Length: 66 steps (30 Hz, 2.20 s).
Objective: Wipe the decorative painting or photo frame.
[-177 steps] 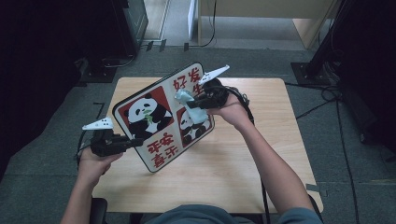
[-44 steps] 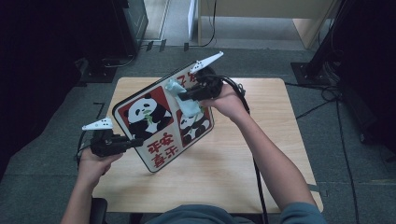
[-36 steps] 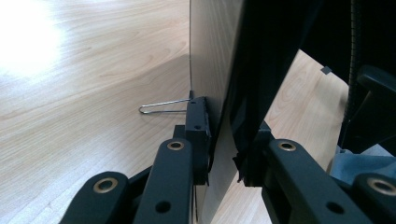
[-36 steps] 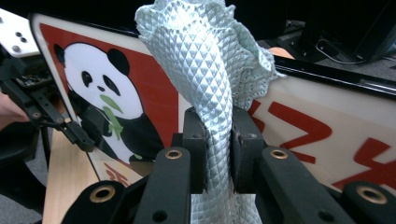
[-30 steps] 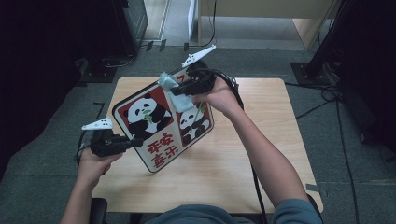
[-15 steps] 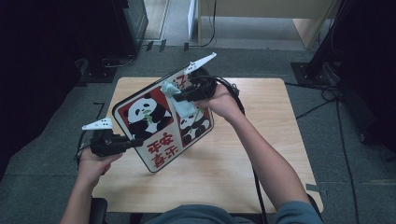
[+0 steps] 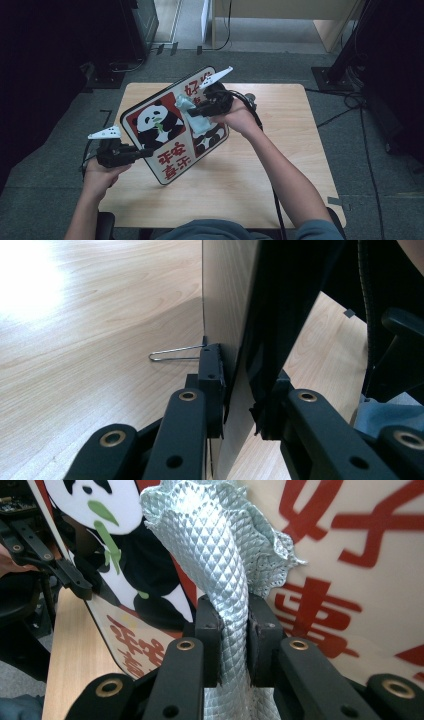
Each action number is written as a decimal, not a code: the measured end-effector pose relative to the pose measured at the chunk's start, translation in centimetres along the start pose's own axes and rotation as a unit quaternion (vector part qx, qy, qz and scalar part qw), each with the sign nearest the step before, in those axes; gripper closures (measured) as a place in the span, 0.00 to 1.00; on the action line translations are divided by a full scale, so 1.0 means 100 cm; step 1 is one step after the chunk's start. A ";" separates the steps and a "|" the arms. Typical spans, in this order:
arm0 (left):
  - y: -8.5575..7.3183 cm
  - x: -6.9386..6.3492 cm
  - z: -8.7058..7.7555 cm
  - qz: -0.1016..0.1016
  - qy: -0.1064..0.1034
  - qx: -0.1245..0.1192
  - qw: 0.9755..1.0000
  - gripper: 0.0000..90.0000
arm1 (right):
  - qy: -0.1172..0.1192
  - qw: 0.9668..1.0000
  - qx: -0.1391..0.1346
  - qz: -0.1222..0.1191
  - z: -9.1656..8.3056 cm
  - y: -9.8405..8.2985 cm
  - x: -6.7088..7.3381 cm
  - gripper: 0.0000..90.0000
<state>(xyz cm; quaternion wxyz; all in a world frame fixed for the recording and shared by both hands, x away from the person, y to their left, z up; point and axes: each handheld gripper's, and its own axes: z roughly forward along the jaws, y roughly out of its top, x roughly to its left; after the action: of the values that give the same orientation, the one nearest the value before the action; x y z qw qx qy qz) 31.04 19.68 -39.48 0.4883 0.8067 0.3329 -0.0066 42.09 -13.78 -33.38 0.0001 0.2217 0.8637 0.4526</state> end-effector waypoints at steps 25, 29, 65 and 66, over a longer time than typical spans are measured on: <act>0.000 0.000 0.000 0.000 0.000 0.000 1.000 0.87 | 0.015 1.000 0.006 0.017 0.016 -0.031 -0.001 0.88; 0.000 0.000 0.000 0.000 0.000 0.000 1.000 0.87 | 0.018 1.000 0.008 0.019 0.019 -0.036 -0.001 0.88; 0.000 -0.001 0.000 -0.001 0.001 -0.001 1.000 0.87 | 0.034 0.999 0.012 0.031 0.037 -0.075 -0.003 0.88; 0.000 -0.001 0.000 -0.001 0.001 -0.001 1.000 0.87 | 0.034 0.999 0.012 0.031 0.037 -0.075 -0.003 0.88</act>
<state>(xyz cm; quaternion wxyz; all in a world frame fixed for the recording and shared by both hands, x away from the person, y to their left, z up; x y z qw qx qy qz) 30.95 19.63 -39.49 0.4891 0.8056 0.3343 -0.0058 40.19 -14.67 -41.51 -0.0460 0.2326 0.8615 0.4490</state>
